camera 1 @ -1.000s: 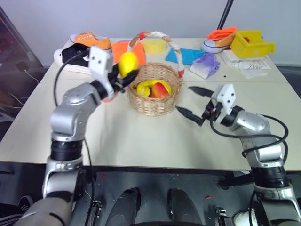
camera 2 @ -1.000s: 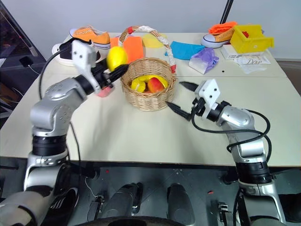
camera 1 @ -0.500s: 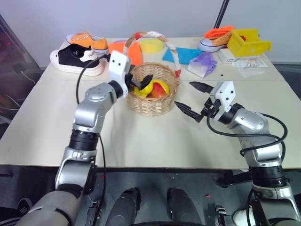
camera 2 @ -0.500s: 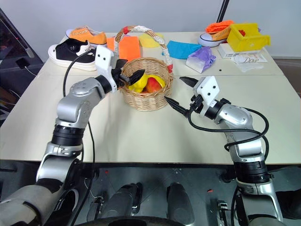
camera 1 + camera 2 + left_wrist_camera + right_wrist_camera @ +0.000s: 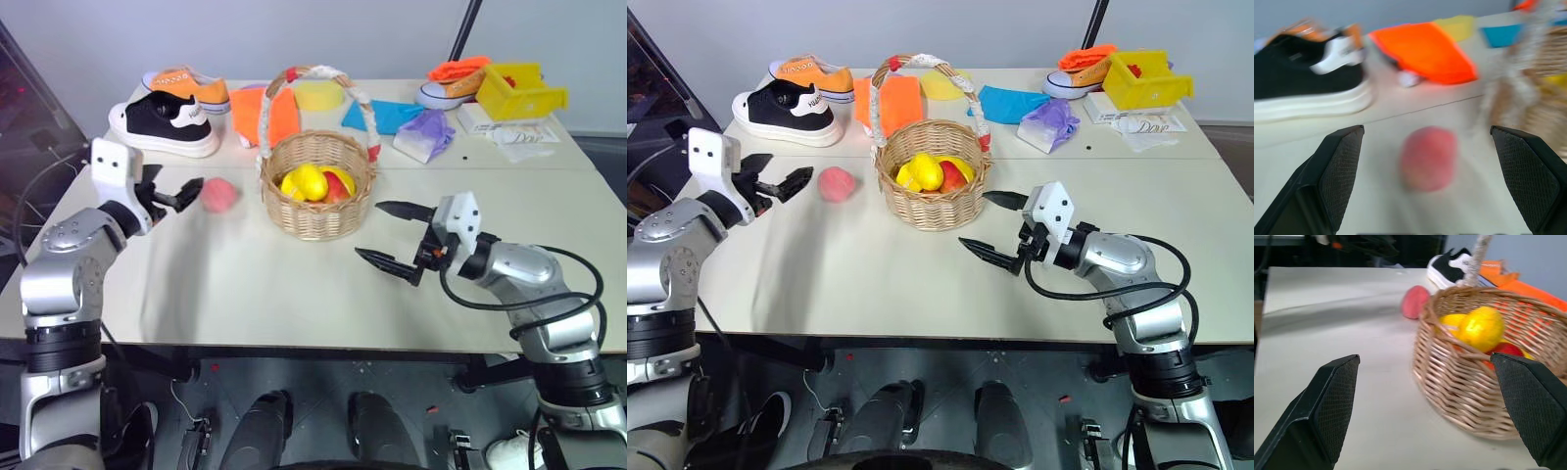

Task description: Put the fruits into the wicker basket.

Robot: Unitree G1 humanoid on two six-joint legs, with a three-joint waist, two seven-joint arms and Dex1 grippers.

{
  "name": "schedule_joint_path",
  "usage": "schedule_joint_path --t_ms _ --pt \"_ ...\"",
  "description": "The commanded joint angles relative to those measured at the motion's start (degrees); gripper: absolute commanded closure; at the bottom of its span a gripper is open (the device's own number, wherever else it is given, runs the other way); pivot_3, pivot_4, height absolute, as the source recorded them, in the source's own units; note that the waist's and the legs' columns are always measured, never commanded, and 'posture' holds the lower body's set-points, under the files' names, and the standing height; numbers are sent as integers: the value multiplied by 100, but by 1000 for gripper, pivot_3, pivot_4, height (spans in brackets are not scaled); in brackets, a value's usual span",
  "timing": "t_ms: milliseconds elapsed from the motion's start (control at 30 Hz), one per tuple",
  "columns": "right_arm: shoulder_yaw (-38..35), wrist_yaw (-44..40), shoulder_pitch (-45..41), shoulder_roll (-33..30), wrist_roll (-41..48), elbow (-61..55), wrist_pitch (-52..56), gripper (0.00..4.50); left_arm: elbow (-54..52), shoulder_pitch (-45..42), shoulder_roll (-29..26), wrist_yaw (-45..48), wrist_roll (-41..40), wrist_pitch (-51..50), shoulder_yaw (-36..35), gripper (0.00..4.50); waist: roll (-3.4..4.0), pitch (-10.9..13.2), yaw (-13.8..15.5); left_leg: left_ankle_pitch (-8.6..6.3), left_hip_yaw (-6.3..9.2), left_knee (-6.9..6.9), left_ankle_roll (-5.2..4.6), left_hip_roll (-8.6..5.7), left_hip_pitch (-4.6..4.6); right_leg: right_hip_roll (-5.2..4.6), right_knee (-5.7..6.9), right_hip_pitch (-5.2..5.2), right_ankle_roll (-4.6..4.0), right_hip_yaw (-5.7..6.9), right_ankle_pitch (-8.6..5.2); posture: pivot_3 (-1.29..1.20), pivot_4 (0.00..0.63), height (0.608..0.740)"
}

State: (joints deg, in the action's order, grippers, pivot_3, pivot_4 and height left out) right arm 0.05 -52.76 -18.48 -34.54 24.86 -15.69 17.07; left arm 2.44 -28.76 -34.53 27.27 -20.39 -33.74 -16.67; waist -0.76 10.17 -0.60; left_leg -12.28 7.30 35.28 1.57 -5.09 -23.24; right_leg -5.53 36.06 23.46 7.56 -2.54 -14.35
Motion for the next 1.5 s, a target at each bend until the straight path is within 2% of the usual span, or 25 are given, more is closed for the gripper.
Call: schedule_joint_path --t_ms 33,233,500,667,800,900,1000,1067,1100,1233,1333,1500 --pt "258 120 -225 236 -21 -269 14 0 778 -503 253 -338 277 693 26 73 -4 -2 8 1 4 1 1 0 -1 0 0 0 0 3 0 0 150 740" --pt "306 203 -253 292 -38 -269 -14 0 1959 -1146 565 -170 568 1197 446 73 -6 -2 4 1 5 3 2 -7 -9 -4 -3 4 2 4 1 0 150 740" --pt "283 255 -93 313 -123 -220 -164 0 3821 -1992 558 -7 1076 2123 799 73 -7 -2 -14 2 4 0 2 -4 -8 1 3 11 2 4 1 0 150 740" --pt "290 308 -87 326 -163 -277 -203 0 4711 -2243 737 242 1217 2591 924 73 -7 -2 -10 2 3 2 2 -6 -9 -1 3 9 3 4 2 0 150 740" --pt "237 345 -97 303 -127 -354 -182 0 5210 -2340 796 150 1628 2981 1253 73 -7 -2 -18 2 2 2 2 -6 -9 -1 4 10 4 4 2 0 150 740" --pt "231 352 -82 286 -149 -357 -202 0 5472 -2432 879 95 1510 2919 1089 73 -8 -2 -11 2 4 2 2 -6 -9 0 5 10 4 5 2 0 150 740" --pt "208 355 -59 269 -140 -371 -195 0 5540 -2491 894 26 1438 3021 962 936 -8 -2 -14 2 3 3 1 -6 -9 -1 5 10 5 4 2 0 150 740" --pt "197 357 -53 265 -146 -359 -195 0 5434 -2489 904 40 1383 3206 887 1672 -8 -2 -15 2 3 3 2 -6 -9 0 6 10 6 4 2 0 150 740" --pt "204 355 -57 262 -164 -346 -204 0 5367 -2467 886 -13 1430 3308 902 1884 -8 -2 -15 2 4 3 2 -6 -9 0 6 10 6 5 3 0 150 740" --pt "197 370 -67 268 -169 -350 -194 0 4752 -2248 856 114 1123 3140 676 1884 -8 -2 -19 2 4 3 2 -6 -10 0 6 10 6 4 3 0 150 740" --pt "63 406 -75 274 -54 -352 -143 0 2453 -1283 540 962 547 2025 738 1884 -8 -2 -73 2 1 0 2 -3 -10 -1 7 14 6 -1 3 0 150 740" --pt "-243 623 -178 396 -1 -121 -231 0 -424 -405 229 1367 -747 486 503 1884 -7 -2 -27 3 2 -2 3 3 -13 2 13 23 4 -7 3 0 150 740"
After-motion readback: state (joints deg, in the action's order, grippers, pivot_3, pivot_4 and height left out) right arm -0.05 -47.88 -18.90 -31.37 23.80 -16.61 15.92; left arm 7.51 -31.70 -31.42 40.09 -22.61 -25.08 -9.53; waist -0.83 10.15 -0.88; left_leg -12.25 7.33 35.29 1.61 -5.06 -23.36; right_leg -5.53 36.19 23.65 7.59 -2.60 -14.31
